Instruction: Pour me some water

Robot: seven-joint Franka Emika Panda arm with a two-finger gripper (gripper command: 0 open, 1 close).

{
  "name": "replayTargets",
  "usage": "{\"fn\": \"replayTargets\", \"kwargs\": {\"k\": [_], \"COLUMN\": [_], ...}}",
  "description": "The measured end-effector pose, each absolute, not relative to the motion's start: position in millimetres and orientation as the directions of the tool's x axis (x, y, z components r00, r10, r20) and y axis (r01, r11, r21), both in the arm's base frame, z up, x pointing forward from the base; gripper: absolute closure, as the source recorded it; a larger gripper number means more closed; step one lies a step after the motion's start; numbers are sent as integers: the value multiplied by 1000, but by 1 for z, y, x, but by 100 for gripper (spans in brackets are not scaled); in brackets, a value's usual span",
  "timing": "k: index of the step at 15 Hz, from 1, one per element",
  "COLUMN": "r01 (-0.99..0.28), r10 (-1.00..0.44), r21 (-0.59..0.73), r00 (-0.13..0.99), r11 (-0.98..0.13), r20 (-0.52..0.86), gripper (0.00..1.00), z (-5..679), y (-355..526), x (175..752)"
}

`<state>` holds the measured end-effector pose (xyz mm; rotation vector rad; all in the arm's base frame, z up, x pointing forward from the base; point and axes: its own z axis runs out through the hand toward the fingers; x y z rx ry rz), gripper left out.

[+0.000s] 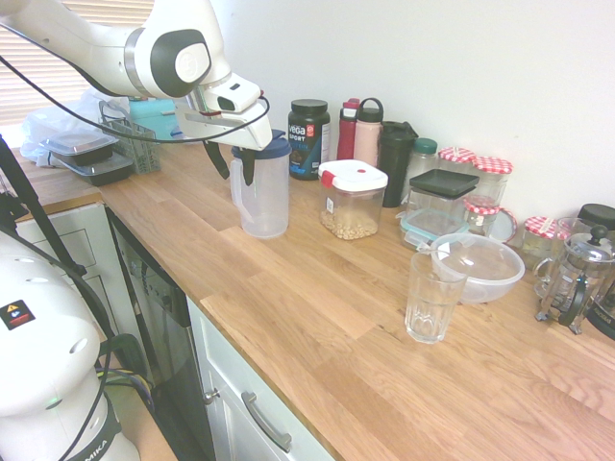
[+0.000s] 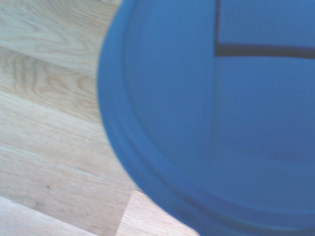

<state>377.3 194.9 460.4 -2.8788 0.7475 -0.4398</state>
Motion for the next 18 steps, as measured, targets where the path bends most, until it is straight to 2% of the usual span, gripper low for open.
{"fn": "replayTargets", "kwargs": {"k": [14,18], "r01": [-470,-454], "r10": [-507,-494], "r21": [-197,-202], "r00": [829,833], "r11": [-860,-868], "r20": [236,250], "gripper": [100,100], "z": [454,474], "y": [185,182], "x": [386,374]}}
